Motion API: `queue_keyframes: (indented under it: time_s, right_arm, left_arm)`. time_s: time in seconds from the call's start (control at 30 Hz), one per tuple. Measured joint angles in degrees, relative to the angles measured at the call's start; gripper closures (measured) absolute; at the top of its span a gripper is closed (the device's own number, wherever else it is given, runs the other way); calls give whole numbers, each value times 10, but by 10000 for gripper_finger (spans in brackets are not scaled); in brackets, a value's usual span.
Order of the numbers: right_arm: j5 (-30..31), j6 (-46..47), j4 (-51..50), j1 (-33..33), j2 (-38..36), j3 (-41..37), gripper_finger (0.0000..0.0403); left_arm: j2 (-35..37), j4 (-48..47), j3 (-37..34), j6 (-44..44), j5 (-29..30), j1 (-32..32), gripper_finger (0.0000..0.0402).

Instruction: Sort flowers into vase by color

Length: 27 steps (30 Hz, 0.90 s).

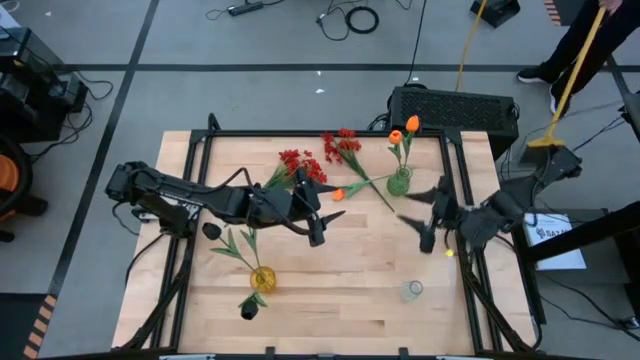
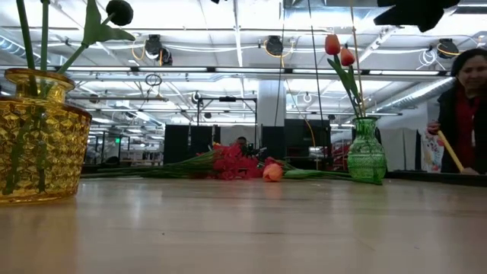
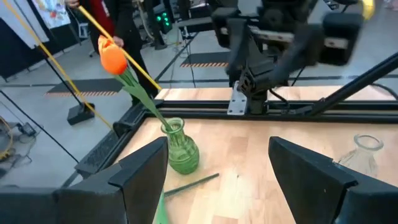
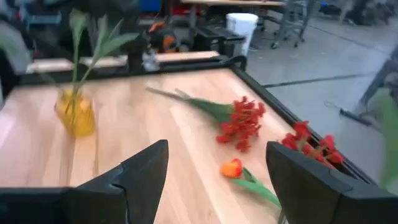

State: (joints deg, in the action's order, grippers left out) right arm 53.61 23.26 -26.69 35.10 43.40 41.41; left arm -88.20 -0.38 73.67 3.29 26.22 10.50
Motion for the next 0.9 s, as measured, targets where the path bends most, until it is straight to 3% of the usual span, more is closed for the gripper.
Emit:
queue_keyframes:
  time_s: [0.23, 0.37, 0.47, 0.67, 0.9]
  right_arm:
    - [-30, -131, 65, 8, 124, 0, 140]
    - [0, -199, 111, -4, 190, 0, 140]
    - [35, -226, 143, -20, 214, 0, 140]
    - [29, -235, 161, -56, 231, 1, 140]
    - [-63, -264, 157, -110, 255, 63, 140]
  left_arm:
    - [0, -1, 0, 34, 10, 0, 117]
    - [0, -1, 0, 32, 11, -1, 117]
    - [0, -6, 0, 32, 12, -3, 117]
    - [4, -23, 0, 33, 13, -4, 117]
    - [23, -79, 0, 47, 12, -6, 117]
